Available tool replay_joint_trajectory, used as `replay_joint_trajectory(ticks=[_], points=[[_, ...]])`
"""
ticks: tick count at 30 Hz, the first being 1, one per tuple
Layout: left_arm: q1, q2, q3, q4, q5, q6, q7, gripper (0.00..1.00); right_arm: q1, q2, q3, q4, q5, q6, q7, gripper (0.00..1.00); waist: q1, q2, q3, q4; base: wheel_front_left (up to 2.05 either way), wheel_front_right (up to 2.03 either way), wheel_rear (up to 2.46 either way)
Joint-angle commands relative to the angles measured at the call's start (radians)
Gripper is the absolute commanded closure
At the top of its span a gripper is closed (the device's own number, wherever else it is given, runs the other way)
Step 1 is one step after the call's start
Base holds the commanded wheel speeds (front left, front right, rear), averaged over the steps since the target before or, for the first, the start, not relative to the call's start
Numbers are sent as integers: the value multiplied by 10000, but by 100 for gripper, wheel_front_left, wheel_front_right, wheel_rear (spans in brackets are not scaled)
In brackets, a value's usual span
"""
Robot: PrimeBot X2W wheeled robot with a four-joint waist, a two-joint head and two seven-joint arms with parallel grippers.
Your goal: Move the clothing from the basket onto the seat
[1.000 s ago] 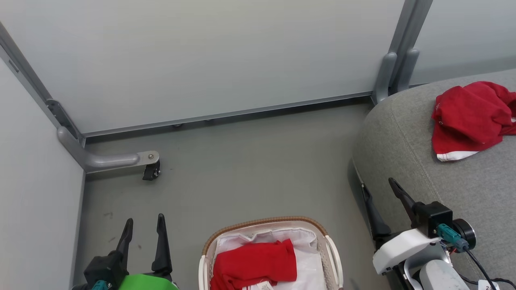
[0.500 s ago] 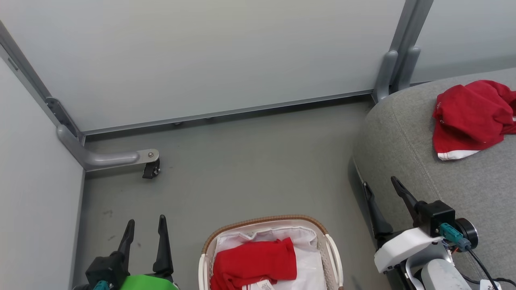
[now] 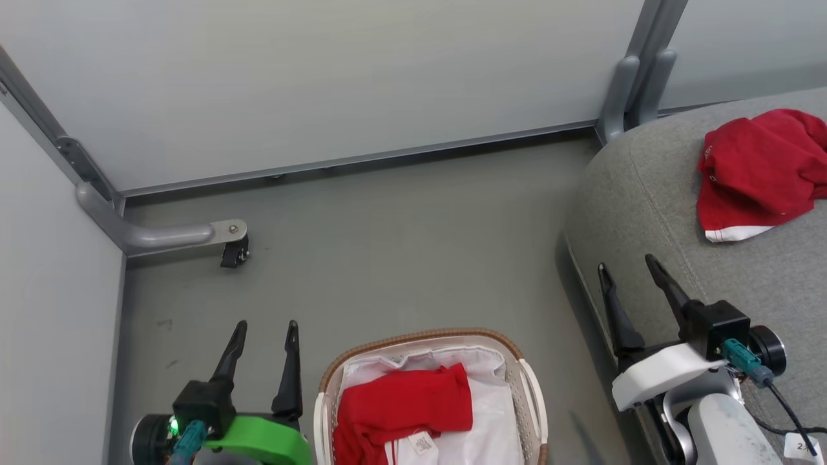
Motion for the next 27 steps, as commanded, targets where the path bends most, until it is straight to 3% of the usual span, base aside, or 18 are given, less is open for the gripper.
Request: replay_joint_trajectory(ticks=[1,5,16,27], points=[[-337,11,-109,144,164,-87,5,0,-208,-43,-95,-113,-62,-12,-3,0,1,0,361,-74,0,0,0],[-1005,11,-491,657,407,-216,5,0,-484,-45,-221,-306,-123,-14,-3,0,1,0,994,-233,0,0,0],[-3278,23,-1360,4592,1020,-371,7,0,-1531,-38,42,-708,84,-12,-3,0,1,0,3348,-959,0,0,0],[-4779,29,-2250,7796,471,-428,73,0,-2307,-37,328,-992,336,-12,-3,0,1,0,5060,-1458,0,0,0]])
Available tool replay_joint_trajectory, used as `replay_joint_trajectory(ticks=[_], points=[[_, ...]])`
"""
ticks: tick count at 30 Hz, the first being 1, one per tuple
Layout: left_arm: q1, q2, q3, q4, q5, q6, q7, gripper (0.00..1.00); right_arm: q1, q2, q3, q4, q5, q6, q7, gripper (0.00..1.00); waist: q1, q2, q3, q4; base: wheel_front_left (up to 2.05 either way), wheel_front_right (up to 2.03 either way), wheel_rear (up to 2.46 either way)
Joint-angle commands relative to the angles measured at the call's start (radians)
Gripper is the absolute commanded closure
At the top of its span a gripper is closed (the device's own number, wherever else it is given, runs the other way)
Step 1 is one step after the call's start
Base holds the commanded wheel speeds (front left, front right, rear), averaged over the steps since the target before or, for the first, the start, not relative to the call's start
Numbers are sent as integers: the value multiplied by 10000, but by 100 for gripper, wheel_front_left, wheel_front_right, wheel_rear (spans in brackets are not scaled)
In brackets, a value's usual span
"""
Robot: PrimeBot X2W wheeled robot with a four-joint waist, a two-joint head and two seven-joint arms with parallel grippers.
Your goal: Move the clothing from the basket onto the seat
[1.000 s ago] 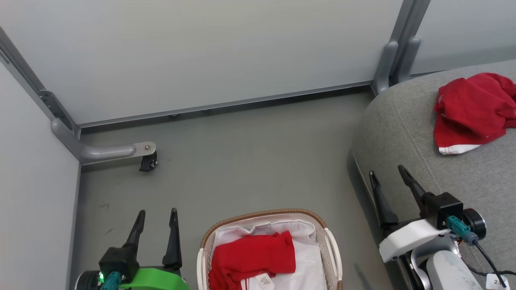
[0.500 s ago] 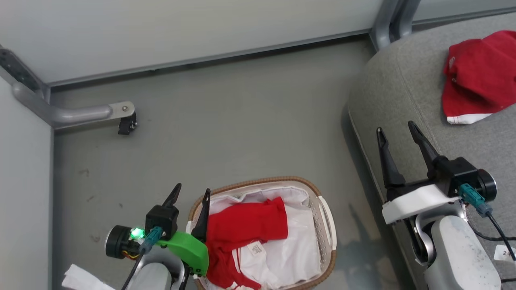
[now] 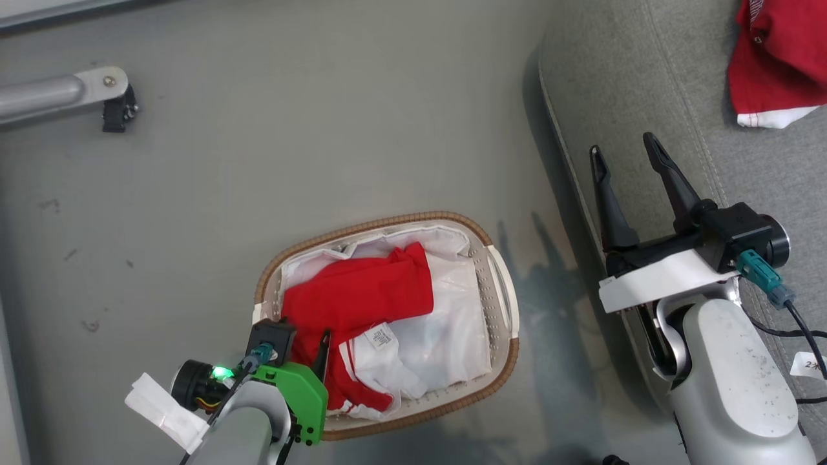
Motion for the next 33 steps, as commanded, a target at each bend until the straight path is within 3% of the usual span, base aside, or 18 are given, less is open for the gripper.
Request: replay_joint_trajectory(ticks=[1,12,20,21,22,24,26,27,33], points=[[-337,54,-100,239,-46,19,34,0,-182,-31,11,-49,47,-10,-3,0,0,0,944,-470,0,0,0],[-1252,56,-463,1958,-334,641,464,0,-590,-32,246,-109,324,-10,-3,0,0,0,1760,-746,0,0,0],[-1488,127,-556,2421,-423,695,874,0,-736,-31,493,-109,586,-10,-2,0,0,0,1985,-1040,0,0,0],[-1503,132,-575,2448,-422,698,936,6,-752,-31,510,-106,621,-12,-2,0,0,0,2004,-1079,0,0,0],[-1518,134,-589,2480,-433,708,995,18,-768,-32,529,-106,638,-12,-2,0,0,0,2024,-1123,0,0,0],[-1530,136,-587,2537,-486,697,1133,58,-761,-32,549,-103,685,-10,-2,0,0,0,2047,-1189,0,0,0],[-1534,137,-571,2578,-563,684,1236,75,-756,-31,561,-84,708,-10,-2,0,0,0,2060,-1248,0,0,0],[-1538,138,-591,2593,-549,666,1317,100,-754,-31,565,-69,720,-12,-2,0,0,0,2062,-1278,0,0,0],[-1590,133,-633,2617,-636,536,1027,100,-661,-31,502,9,774,-10,-2,0,0,0,1940,-1330,0,0,0]])
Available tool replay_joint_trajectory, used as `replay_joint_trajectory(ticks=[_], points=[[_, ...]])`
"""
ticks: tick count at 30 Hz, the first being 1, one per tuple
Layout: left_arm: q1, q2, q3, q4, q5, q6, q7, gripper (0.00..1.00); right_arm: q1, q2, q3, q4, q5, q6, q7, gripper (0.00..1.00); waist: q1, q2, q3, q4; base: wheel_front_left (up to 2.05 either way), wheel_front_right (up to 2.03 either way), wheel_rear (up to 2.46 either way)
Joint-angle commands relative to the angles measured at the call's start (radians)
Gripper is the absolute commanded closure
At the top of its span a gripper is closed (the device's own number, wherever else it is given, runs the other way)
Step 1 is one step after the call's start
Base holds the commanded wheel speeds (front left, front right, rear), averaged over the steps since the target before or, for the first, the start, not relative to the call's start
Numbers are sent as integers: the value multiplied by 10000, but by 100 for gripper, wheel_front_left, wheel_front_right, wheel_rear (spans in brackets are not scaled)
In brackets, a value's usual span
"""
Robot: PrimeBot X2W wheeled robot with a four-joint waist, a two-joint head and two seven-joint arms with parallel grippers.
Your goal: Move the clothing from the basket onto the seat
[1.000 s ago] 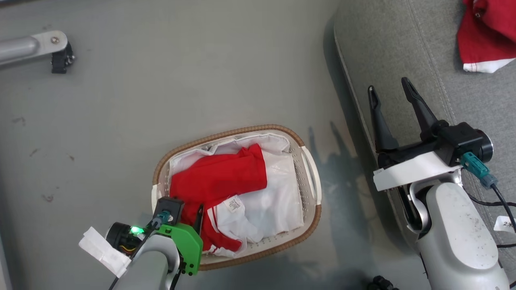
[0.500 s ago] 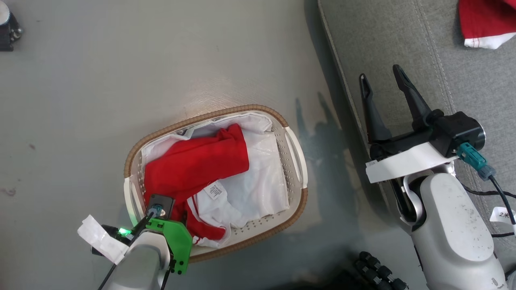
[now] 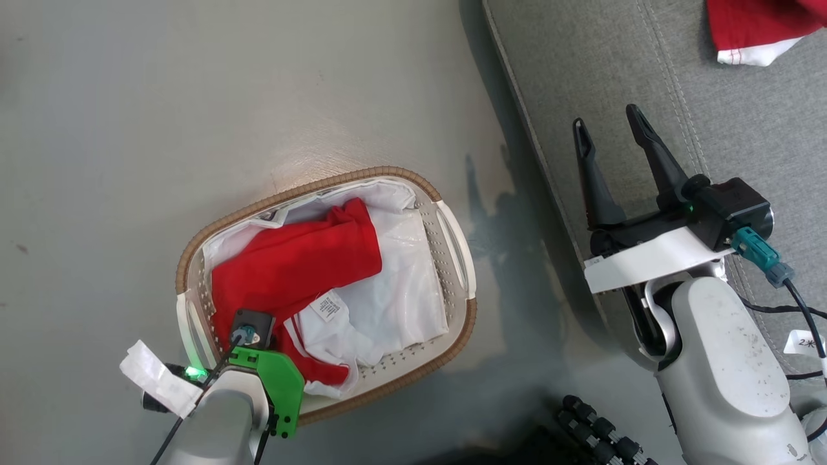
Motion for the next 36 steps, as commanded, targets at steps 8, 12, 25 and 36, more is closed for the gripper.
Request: replay_joint_trajectory(ticks=[8,12,25,36], points=[[-127,30,-266,-180,-28,-275,-745,100,156,-32,-99,182,-61,-12,-2,0,-1,0,-702,173,0,0,0],[86,4,-457,-436,-90,-420,-969,100,329,-32,-163,266,-189,-14,-2,0,-1,0,-1236,302,0,0,0],[687,-9,-1446,-2978,-540,-630,-1186,100,1374,-34,-544,640,-831,-12,-2,0,-1,0,-3787,833,0,0,0],[267,334,-1881,-5133,-110,-687,-1192,100,2461,-34,-659,899,-1264,-14,-2,0,-1,0,-5870,1067,0,0,0]])
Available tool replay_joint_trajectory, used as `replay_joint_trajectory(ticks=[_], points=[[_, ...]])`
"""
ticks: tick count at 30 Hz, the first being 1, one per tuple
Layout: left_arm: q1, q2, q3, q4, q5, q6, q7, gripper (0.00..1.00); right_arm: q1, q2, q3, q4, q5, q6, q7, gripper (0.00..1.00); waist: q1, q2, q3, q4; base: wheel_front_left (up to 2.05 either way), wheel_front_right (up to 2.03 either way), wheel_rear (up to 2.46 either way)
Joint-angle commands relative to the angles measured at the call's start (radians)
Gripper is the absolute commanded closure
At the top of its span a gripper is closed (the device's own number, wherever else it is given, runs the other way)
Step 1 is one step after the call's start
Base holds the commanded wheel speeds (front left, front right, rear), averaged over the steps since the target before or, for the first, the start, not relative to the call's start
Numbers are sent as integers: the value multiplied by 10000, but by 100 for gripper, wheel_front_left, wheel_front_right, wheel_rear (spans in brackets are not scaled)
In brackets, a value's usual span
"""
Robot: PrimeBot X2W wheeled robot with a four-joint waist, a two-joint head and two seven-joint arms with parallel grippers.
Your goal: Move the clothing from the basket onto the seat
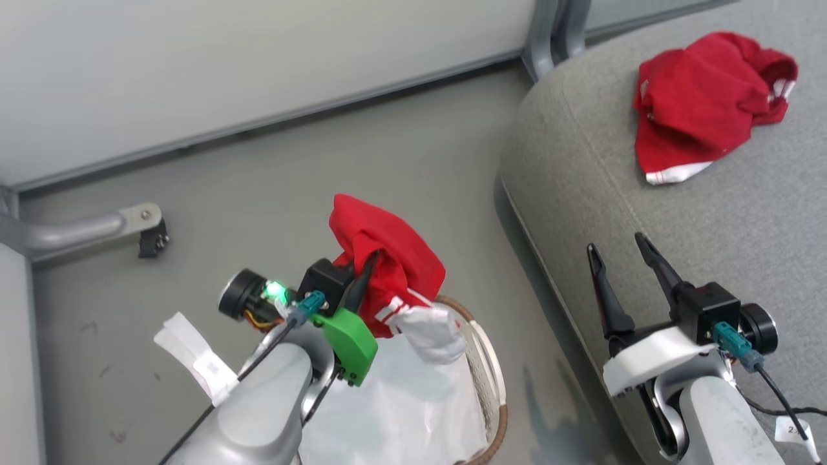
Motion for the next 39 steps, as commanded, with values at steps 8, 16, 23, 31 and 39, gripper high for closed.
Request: replay_joint_trajectory(ticks=[8,16,23,31,39], points=[[-1029,695,-401,-1490,116,-76,665,100,671,-38,135,97,-212,-10,-2,0,0,0,-1921,285,0,0,0],[-2226,1378,-629,-2941,-24,-99,1705,100,500,-36,742,6,-201,-10,-2,0,0,0,-2137,265,0,0,0],[-2857,1609,-797,-3706,-346,-106,2256,100,272,-38,1746,-216,2,-10,-2,0,0,0,-2253,276,0,0,0],[-3161,1617,-1316,-4228,-603,-108,2534,100,-97,-41,2795,-622,206,-10,-2,0,0,0,-2393,416,0,0,0],[-3056,1495,-1803,-4756,-814,-109,2634,100,-931,-39,3018,-348,-43,-11,-2,0,0,0,-2474,753,0,0,0]])
